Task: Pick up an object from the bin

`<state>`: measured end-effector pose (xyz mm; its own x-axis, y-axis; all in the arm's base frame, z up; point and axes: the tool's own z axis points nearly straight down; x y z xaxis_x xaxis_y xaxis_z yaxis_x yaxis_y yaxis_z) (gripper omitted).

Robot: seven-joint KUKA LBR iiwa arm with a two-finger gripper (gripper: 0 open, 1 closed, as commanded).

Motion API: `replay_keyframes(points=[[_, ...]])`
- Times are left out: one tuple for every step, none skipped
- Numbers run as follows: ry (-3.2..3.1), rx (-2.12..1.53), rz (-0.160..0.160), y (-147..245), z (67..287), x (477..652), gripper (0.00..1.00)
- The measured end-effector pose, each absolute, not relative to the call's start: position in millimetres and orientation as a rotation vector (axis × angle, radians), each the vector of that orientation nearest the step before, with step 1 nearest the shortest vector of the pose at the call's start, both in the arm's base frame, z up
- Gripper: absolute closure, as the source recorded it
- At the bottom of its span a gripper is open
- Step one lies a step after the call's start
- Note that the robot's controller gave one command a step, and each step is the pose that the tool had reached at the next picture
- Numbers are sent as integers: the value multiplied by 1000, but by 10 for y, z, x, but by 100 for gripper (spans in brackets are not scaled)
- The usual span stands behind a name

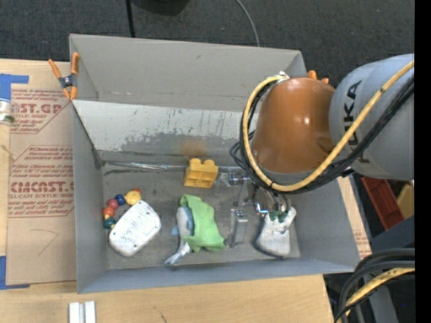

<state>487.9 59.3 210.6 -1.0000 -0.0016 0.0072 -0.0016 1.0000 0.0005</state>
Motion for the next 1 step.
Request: replay_keyframes(points=[[-3142,1,-2,590,2149,4895,0]])
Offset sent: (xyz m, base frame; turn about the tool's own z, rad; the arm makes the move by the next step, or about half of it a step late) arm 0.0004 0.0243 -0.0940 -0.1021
